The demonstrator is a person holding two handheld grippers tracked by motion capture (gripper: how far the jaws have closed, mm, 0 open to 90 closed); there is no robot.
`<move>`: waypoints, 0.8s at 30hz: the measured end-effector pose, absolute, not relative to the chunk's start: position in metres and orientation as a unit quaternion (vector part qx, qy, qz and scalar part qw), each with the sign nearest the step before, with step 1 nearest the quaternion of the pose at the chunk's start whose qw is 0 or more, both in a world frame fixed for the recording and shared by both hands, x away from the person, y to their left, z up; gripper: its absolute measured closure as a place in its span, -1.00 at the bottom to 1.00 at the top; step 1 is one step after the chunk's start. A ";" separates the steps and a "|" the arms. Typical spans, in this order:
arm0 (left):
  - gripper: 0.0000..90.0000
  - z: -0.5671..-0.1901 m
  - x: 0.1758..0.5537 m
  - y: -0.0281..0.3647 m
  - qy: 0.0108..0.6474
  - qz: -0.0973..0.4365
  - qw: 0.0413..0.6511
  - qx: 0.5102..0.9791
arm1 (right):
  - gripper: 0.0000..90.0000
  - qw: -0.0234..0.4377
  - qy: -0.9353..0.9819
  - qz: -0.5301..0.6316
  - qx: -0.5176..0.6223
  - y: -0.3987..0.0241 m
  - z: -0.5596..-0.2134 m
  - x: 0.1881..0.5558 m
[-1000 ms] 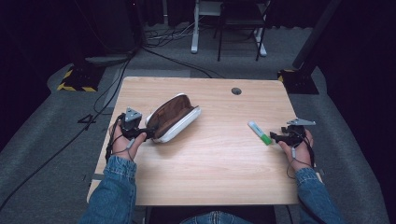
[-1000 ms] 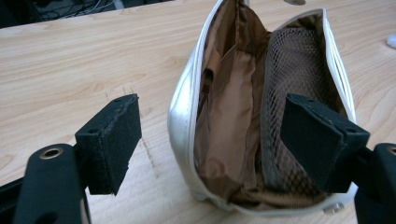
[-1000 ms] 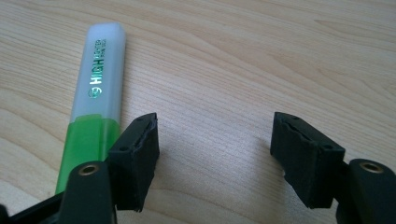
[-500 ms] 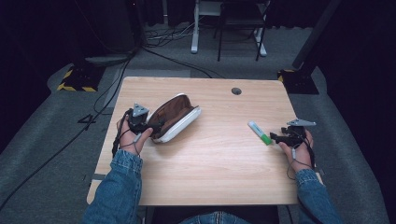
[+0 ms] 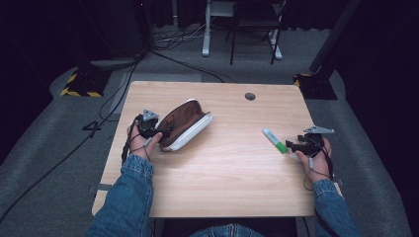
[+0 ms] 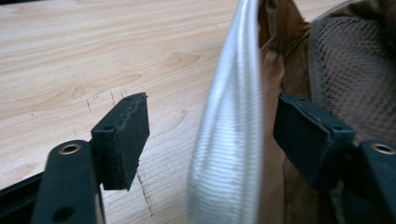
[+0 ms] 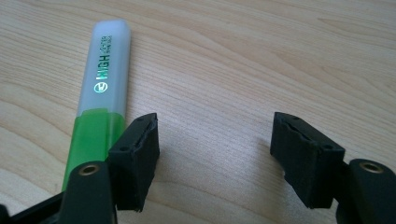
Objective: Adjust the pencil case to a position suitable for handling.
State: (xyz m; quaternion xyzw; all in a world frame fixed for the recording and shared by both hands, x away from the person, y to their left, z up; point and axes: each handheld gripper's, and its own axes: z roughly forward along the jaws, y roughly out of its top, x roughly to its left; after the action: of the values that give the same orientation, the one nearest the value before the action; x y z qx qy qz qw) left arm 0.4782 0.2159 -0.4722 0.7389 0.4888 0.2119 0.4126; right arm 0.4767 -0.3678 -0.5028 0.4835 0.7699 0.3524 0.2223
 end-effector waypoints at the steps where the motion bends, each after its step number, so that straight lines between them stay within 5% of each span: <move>1: -0.32 -0.472 0.478 0.216 0.489 0.212 0.413 0.739 | -0.26 0.222 0.770 0.352 0.483 -0.368 -0.503 0.477; 7: -0.10 -0.480 0.483 0.216 0.490 0.194 0.415 0.742 | -0.26 0.222 0.769 0.352 0.484 -0.368 -0.503 0.476; 15: 0.63 -0.486 0.486 0.218 0.476 0.164 0.425 0.752 | -0.26 0.221 0.770 0.352 0.484 -0.368 -0.503 0.476; 24: 0.84 -0.485 0.485 0.219 0.478 0.141 0.434 0.750 | -0.26 0.222 0.770 0.352 0.483 -0.368 -0.503 0.475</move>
State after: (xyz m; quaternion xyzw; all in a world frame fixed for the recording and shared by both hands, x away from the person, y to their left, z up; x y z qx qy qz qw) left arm 0.4854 0.2195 -0.4848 0.7504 0.4777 0.1411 0.4344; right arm 0.4753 -0.3682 -0.5028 0.4831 0.7702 0.3522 0.2219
